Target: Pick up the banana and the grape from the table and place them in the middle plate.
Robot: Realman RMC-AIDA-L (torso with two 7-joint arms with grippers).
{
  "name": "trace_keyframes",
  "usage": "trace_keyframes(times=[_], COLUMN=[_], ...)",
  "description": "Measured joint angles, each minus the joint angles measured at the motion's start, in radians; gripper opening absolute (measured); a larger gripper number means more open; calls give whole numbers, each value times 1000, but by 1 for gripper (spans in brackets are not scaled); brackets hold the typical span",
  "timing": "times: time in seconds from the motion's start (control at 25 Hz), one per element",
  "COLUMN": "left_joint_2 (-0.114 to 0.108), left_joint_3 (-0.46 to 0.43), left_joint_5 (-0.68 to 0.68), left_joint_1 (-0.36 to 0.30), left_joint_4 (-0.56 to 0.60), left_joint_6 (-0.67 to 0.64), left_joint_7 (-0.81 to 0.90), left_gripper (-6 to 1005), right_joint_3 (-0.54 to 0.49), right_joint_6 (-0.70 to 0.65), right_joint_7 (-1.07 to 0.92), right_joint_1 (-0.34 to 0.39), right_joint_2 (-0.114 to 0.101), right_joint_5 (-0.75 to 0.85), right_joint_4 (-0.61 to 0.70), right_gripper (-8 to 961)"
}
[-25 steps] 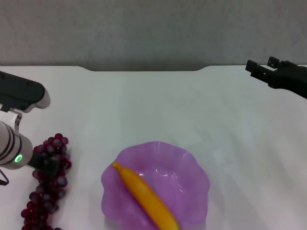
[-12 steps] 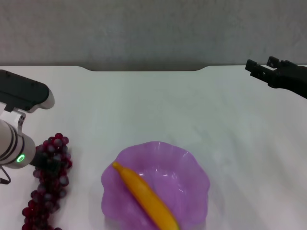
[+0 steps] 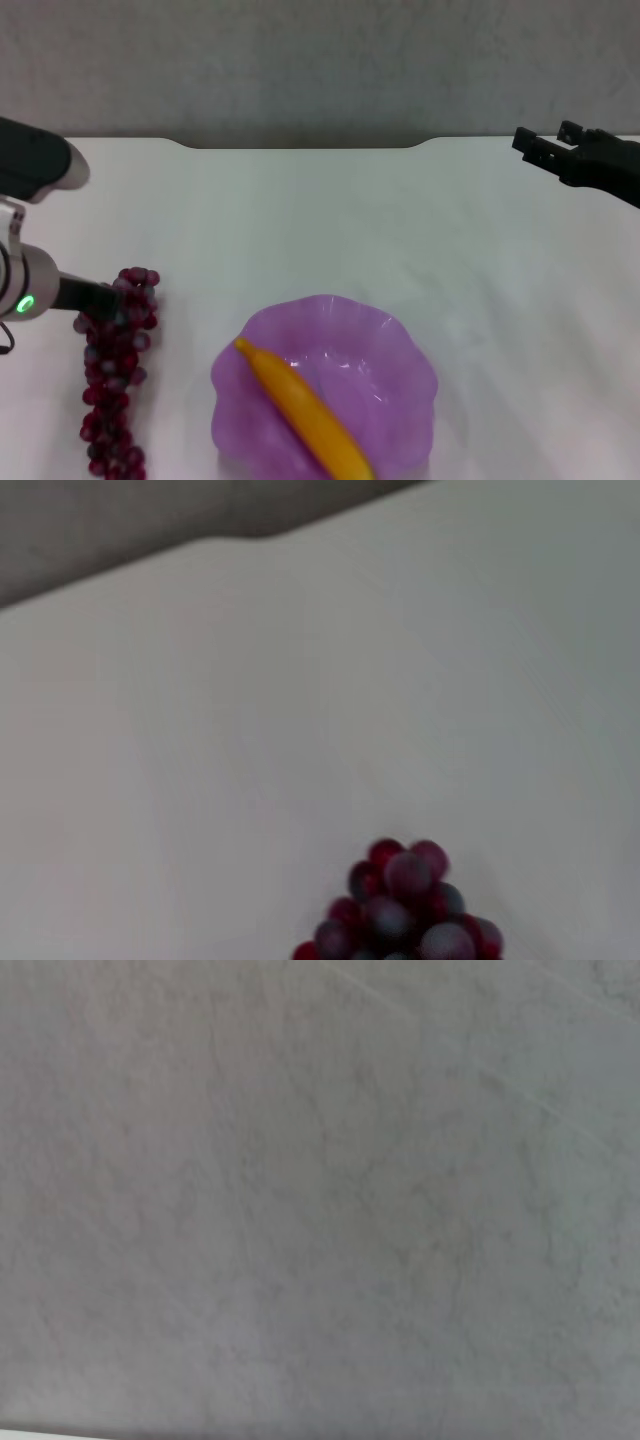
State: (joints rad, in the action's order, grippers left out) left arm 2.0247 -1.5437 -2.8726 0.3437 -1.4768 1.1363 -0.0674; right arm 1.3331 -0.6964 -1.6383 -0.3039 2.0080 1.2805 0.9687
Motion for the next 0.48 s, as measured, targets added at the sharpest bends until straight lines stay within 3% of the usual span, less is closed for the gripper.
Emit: trace_keyframes(times=[0.48], left_joint_2=[1], left_joint_3=[-100], left_joint_5=[-1], left_joint_1=[-62], left_joint_4=[-171], left_joint_6=[9], left_joint_7=[-69], left_gripper=[171], right_joint_3=[0], right_joint_6=[0], right_joint_7=[0], right_joint_1=[2], right_joint_2=[-2], right_joint_5=[2], right_joint_4=[-4], right_gripper=[770])
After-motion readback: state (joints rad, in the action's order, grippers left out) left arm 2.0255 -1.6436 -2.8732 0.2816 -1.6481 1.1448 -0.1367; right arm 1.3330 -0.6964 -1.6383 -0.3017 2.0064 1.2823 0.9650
